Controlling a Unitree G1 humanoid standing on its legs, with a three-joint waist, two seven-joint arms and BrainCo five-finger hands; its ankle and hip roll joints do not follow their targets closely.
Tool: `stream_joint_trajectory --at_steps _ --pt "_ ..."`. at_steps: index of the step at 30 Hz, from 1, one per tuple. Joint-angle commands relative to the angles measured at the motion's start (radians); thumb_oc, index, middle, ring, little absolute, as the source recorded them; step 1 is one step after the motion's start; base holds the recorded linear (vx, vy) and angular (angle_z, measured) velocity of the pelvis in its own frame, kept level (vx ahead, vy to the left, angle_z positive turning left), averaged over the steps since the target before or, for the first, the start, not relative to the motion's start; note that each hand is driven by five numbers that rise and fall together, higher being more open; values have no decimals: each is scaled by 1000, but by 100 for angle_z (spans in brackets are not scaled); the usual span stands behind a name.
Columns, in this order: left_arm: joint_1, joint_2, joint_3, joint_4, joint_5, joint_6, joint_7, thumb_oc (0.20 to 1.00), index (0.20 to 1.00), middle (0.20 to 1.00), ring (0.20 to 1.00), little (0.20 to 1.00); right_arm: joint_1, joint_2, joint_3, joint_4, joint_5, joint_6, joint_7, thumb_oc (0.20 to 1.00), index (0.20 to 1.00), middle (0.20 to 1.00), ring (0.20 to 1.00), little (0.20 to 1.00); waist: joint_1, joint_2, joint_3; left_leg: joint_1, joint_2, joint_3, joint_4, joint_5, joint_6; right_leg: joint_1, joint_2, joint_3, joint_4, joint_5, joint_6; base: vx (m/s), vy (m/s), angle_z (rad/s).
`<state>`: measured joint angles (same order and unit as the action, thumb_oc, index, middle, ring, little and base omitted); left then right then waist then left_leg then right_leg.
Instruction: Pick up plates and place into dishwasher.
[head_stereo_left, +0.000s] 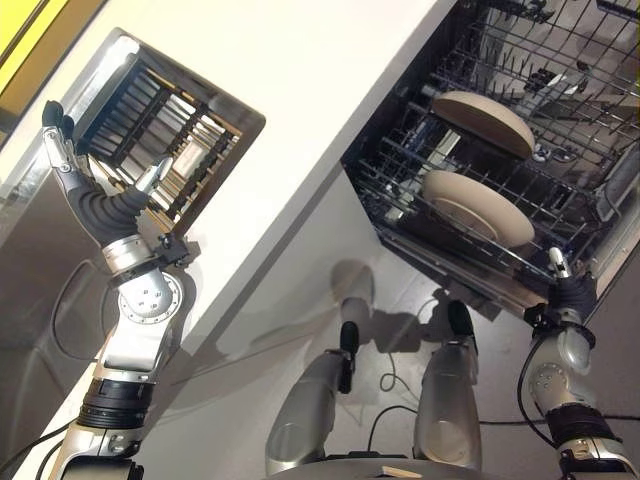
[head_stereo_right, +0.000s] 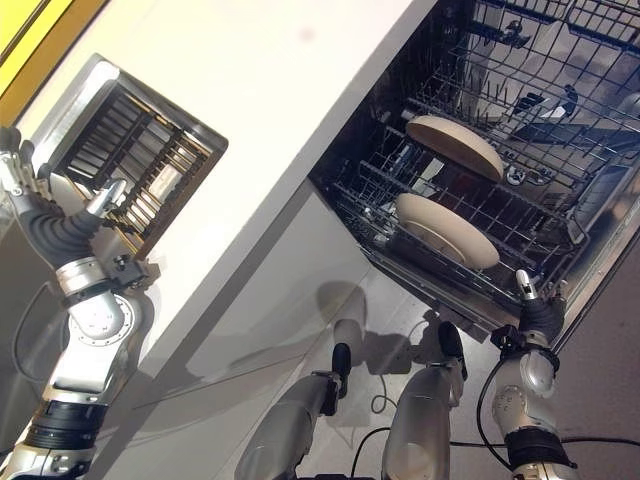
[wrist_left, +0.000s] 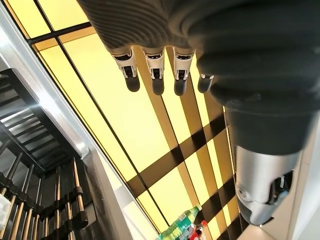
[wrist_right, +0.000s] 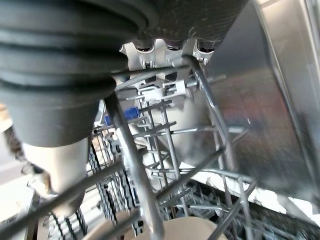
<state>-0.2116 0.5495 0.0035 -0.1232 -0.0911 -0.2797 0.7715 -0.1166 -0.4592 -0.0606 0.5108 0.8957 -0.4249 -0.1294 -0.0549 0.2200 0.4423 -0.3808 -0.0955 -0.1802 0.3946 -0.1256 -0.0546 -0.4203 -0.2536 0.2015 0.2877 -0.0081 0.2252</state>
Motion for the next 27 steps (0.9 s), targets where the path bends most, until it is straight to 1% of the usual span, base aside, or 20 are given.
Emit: stream_joint_trajectory --at_steps 1,5,8,14,16,18,22,27 --pt "-49 -21 -21 11 46 -10 33 1000 1000 1000 1000 1000 -203 62 197 -123 -106 46 165 1000 1000 1000 1000 1000 72 -61 43 -51 15 -68 71 -48 -57 71 -38 -43 -41 11 -71 76 42 11" --pt "-44 -23 -12 17 44 -6 26 1000 1000 1000 1000 1000 -231 66 208 -172 -148 84 149 1000 1000 1000 1000 1000 96 -79 29 -48 9 -78 75 -48 -52 88 -41 -66 -48 13 -74 91 37 20" --pt "-29 -23 6 19 37 0 15 1000 1000 1000 1000 1000 -249 67 209 -215 -169 118 137 1000 1000 1000 1000 1000 119 -99 16 -52 0 -81 97 -56 -48 105 -45 -84 -49 16 -73 111 49 19" --pt "-7 -10 38 29 29 8 -15 1000 1000 1000 1000 1000 -266 80 207 -241 -180 134 129 1000 1000 1000 1000 1000 161 -135 1 -60 -15 -87 150 -80 -40 129 -52 -116 -40 19 -67 117 33 30" --pt "3 0 50 32 22 11 -26 1000 1000 1000 1000 1000 -267 87 210 -244 -189 130 122 1000 1000 1000 1000 1000 180 -150 -2 -66 -21 -84 172 -90 -38 137 -60 -129 -34 23 -64 124 30 36" --pt "13 8 56 35 18 6 -30 1000 1000 1000 1000 1000 -278 86 215 -246 -198 126 102 1000 1000 1000 1000 1000 197 -158 -1 -70 -25 -80 185 -96 -36 139 -68 -137 -30 30 -62 86 15 38" --pt "17 34 66 39 3 -11 -48 1000 1000 1000 1000 1000 -313 84 214 -227 -192 100 71 1000 1000 1000 1000 1000 227 -163 8 -80 -31 -76 206 -104 -32 139 -89 -154 -25 48 -60 45 -9 27" --pt "23 59 76 41 -11 -24 -67 1000 1000 1000 1000 1000 -351 90 208 -215 -201 86 33 1000 1000 1000 1000 1000 256 -168 3 -79 -32 -77 219 -114 -28 152 -109 -181 -23 61 -57 54 -25 17"
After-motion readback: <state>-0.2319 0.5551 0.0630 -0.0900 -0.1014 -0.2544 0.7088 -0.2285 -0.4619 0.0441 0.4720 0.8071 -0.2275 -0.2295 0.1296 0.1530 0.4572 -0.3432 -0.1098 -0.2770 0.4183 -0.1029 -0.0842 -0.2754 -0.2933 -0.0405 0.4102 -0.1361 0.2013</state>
